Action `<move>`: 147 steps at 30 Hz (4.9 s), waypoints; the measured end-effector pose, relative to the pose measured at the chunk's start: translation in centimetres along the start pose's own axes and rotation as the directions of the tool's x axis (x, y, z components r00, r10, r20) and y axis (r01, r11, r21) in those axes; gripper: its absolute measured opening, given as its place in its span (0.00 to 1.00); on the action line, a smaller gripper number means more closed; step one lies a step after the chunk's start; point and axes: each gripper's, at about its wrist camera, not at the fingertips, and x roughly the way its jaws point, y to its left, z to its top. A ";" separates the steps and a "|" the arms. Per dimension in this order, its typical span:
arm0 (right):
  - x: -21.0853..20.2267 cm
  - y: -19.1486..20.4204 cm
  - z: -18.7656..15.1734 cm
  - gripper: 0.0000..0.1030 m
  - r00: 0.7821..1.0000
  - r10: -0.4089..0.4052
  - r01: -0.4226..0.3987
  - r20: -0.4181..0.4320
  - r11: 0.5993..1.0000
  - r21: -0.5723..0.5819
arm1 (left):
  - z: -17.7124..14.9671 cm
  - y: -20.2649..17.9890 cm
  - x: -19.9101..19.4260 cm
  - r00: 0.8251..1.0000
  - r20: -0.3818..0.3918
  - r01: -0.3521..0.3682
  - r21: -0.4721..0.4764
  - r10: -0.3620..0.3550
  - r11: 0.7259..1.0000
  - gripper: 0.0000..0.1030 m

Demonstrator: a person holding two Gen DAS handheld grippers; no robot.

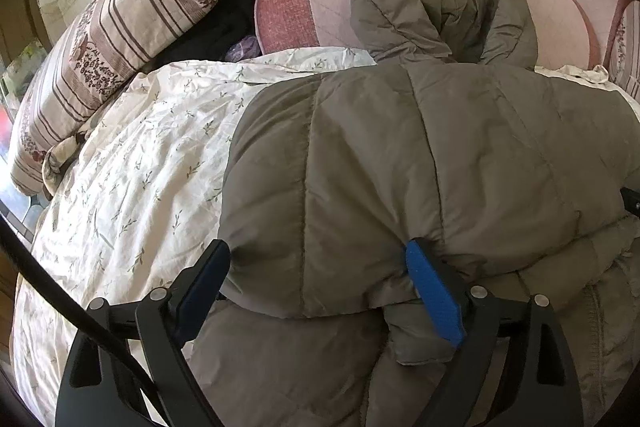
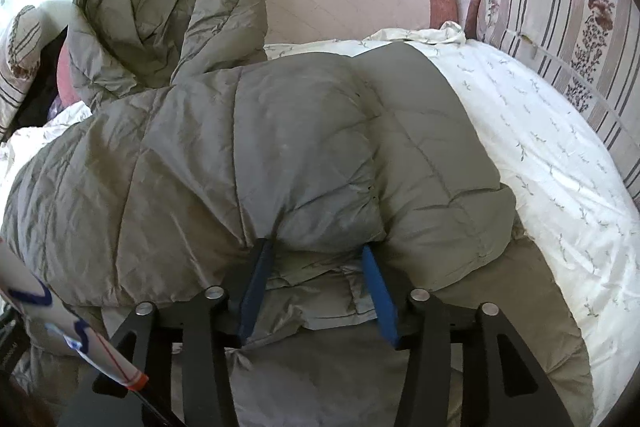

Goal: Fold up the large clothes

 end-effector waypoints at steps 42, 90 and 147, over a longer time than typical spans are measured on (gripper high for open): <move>-1.2 2.6 -0.6 0.70 0.994 0.106 -0.104 0.040 0.993 -0.059 | 0.0 0.6 0.3 1.000 0.001 0.014 -0.035 -0.014 0.999 0.93; -10.5 -4.7 -5.8 0.78 0.986 0.167 -0.166 0.003 0.981 0.100 | -4.1 -3.0 -12.5 0.988 -0.063 0.137 -0.049 -0.140 0.989 0.93; -15.1 -7.1 -19.0 0.78 0.997 0.071 -0.066 0.031 0.989 -0.135 | -12.5 -3.5 -21.0 0.995 0.018 0.103 -0.082 -0.102 0.991 0.94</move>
